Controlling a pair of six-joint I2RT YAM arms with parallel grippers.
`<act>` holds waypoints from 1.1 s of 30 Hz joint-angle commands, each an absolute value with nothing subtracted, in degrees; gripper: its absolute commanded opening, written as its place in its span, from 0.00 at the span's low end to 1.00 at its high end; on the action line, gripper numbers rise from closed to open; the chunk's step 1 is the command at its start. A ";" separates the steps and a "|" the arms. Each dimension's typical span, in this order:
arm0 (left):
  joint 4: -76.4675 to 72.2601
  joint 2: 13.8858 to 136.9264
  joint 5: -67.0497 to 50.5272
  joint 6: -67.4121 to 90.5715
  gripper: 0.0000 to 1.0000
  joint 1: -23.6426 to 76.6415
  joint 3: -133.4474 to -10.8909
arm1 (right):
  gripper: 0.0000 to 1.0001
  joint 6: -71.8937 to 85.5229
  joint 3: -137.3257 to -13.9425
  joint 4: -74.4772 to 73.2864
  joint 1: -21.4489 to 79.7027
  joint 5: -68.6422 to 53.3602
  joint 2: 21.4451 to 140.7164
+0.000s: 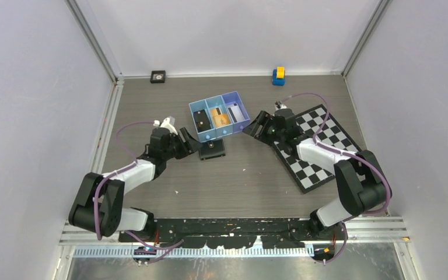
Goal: Take the credit cards out of the card holder
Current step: Move the card holder to the center of the board.
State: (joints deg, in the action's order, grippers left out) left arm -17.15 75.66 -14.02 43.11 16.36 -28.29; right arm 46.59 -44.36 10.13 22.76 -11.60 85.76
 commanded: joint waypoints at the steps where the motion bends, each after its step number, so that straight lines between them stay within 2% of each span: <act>1: -20.31 78.84 -17.87 42.28 0.62 16.08 -31.51 | 0.67 43.68 -48.48 10.64 24.71 -11.88 88.32; 8: -22.69 85.16 -20.18 43.72 0.63 15.92 -32.97 | 0.65 42.89 -50.04 10.22 25.76 -10.85 92.63; 16: -20.92 85.28 -19.91 44.25 0.63 15.97 -33.17 | 0.65 42.07 -53.06 8.29 28.95 -10.67 96.24; 23: -23.49 90.19 -21.78 46.72 0.63 15.97 -33.61 | 0.65 42.08 -55.59 6.72 31.08 -10.66 99.67; 28: -26.16 93.76 -23.30 48.11 0.60 16.00 -34.11 | 0.65 42.21 -56.31 5.22 31.08 -9.80 100.11; 33: -22.66 92.67 -21.36 46.05 0.58 16.00 -34.93 | 0.65 42.10 -56.75 4.76 31.11 -9.73 100.93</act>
